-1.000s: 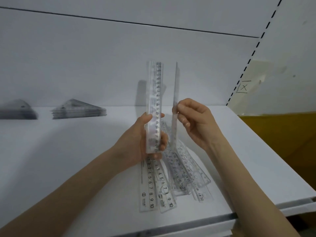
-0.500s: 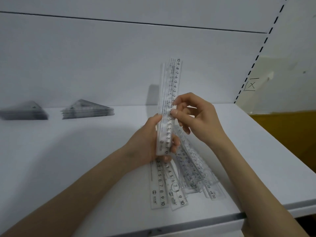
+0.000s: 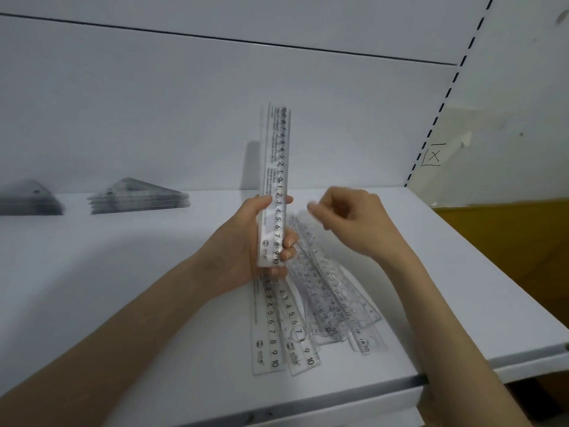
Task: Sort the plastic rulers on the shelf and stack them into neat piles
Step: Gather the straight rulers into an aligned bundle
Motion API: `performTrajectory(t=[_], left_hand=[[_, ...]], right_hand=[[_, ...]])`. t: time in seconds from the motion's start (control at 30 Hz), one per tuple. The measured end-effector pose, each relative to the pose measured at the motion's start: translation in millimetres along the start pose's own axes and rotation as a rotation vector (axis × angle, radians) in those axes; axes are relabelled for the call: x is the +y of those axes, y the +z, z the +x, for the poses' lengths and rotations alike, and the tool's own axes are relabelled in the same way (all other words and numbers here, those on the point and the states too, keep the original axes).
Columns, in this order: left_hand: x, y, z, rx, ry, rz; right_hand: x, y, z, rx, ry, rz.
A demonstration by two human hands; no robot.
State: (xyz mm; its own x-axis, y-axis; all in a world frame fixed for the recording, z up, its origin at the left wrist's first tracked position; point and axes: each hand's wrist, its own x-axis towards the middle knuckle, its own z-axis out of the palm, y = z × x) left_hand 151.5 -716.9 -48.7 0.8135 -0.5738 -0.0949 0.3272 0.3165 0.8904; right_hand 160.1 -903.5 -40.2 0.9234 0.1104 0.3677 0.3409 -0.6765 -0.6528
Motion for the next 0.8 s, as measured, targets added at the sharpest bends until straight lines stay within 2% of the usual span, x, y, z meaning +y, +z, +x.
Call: performTrajectory(t=[0.13, 0.2, 0.37, 0.63, 0.7, 0.8], left_hand=[[0.1, -2.6, 1.6, 0.024, 0.030, -0.021], [-0.1, -3.2, 2.1, 0.034, 0.040, -0.012], [1.9, -5.8, 1.7, 0.043, 0.054, -0.010], [3.2, -5.7, 2.1, 0.080, 0.071, -0.018], [4.3, -5.2, 1.0, 0.079, 0.076, -0.030], [5.3, -4.5, 0.9, 0.080, 0.077, -0.037]], right_hand=[[4.5, -3.5, -9.2, -0.305, 0.210, -0.184], [0.5, -2.1, -10.2, -0.413, 0.221, -0.247], [0.6, -12.2, -6.7, -0.490, 0.228, -0.089], [9.9, -22.2, -5.6, -0.507, 0.379, 0.288], [11.4, -28.3, -5.9, -0.419, 0.369, 0.391], [7.4, -34.4, -6.7, -0.210, 0.258, 0.614]])
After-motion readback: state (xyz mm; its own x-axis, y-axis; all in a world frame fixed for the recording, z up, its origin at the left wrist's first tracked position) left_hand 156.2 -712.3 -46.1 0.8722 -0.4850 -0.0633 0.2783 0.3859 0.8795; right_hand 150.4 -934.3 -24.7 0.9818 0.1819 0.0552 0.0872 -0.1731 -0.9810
